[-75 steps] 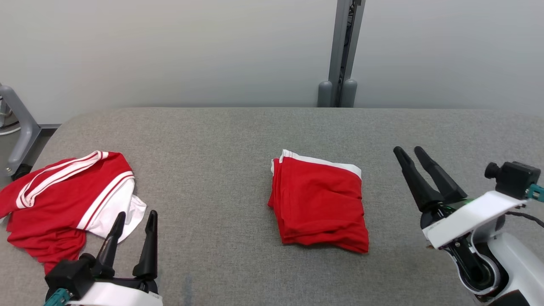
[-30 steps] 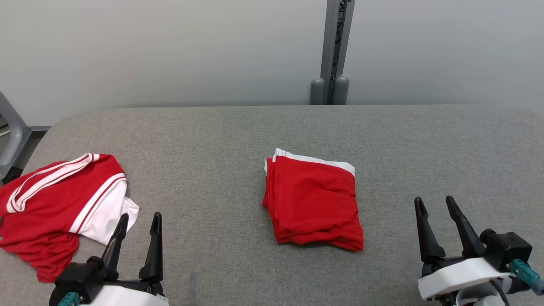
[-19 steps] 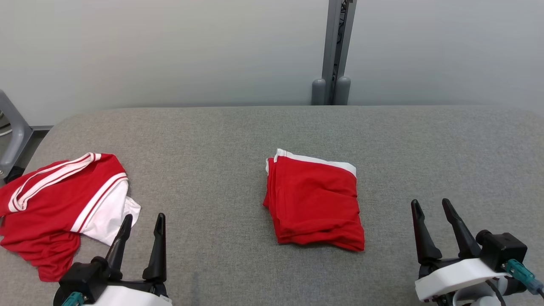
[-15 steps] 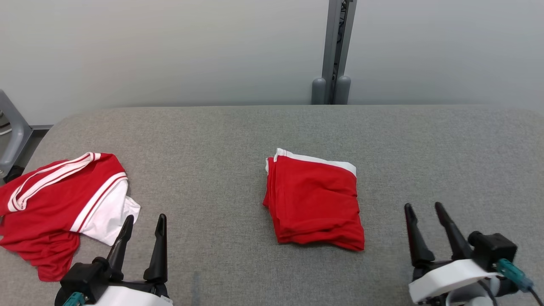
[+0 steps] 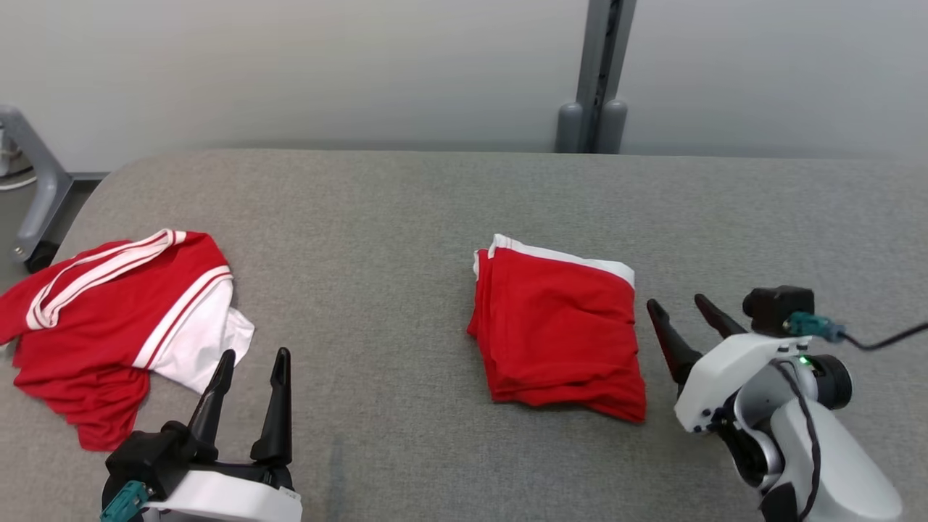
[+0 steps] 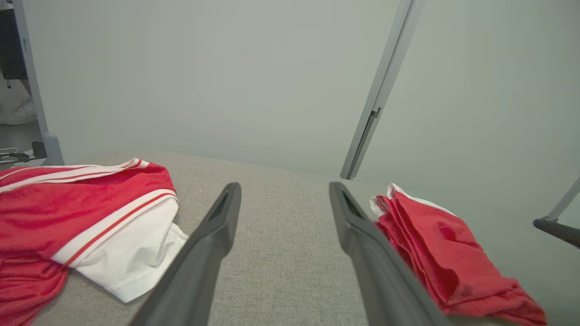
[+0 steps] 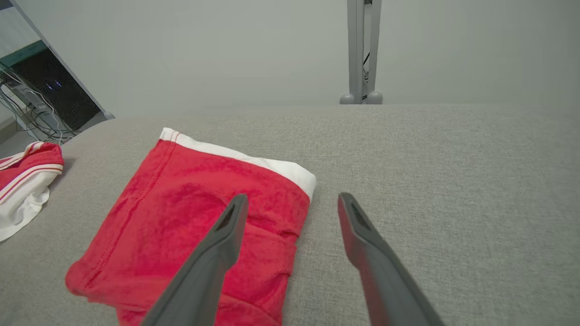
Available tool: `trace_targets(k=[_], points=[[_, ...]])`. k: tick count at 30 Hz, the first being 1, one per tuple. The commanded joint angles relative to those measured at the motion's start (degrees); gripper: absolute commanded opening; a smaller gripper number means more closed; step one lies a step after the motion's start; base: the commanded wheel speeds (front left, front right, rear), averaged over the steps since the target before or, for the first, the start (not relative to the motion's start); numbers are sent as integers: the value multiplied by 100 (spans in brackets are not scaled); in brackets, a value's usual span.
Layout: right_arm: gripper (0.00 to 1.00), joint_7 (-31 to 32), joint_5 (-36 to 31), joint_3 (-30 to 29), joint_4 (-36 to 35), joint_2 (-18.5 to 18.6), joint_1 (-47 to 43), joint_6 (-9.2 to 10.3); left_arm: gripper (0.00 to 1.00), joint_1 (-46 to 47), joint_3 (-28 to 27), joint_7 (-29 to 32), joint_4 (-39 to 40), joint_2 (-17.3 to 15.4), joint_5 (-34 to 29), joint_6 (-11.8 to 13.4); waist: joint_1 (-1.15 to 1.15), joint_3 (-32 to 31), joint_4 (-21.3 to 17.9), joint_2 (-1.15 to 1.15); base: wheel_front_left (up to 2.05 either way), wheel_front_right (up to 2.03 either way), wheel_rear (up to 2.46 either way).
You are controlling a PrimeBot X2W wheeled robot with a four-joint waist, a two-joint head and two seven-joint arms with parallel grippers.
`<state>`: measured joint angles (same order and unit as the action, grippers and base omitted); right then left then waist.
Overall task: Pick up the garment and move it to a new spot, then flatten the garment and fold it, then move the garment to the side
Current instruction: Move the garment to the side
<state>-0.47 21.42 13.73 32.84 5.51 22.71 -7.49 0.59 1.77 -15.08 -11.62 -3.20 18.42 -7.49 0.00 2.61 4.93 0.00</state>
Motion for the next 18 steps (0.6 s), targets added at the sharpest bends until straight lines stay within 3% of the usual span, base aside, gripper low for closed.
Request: trace_targets(k=[1, 11, 18], points=[[100, 221, 174, -16, 239, 60, 186, -1, 100, 138, 11, -10, -15, -43, 68, -1, 0, 118, 165, 0, 0, 0, 0], [100, 1458, 760, -127, 1401, 127, 929, -1, 100, 308, 69, -9, -63, -99, 209, -1, 0, 430, 611, 0, 0, 0, 0], [100, 2152, 987, -289, 2132, -28, 1195, -1, 100, 387, 98, -10, -84, -125, 260, -1, 0, 503, 755, 0, 0, 0, 0]])
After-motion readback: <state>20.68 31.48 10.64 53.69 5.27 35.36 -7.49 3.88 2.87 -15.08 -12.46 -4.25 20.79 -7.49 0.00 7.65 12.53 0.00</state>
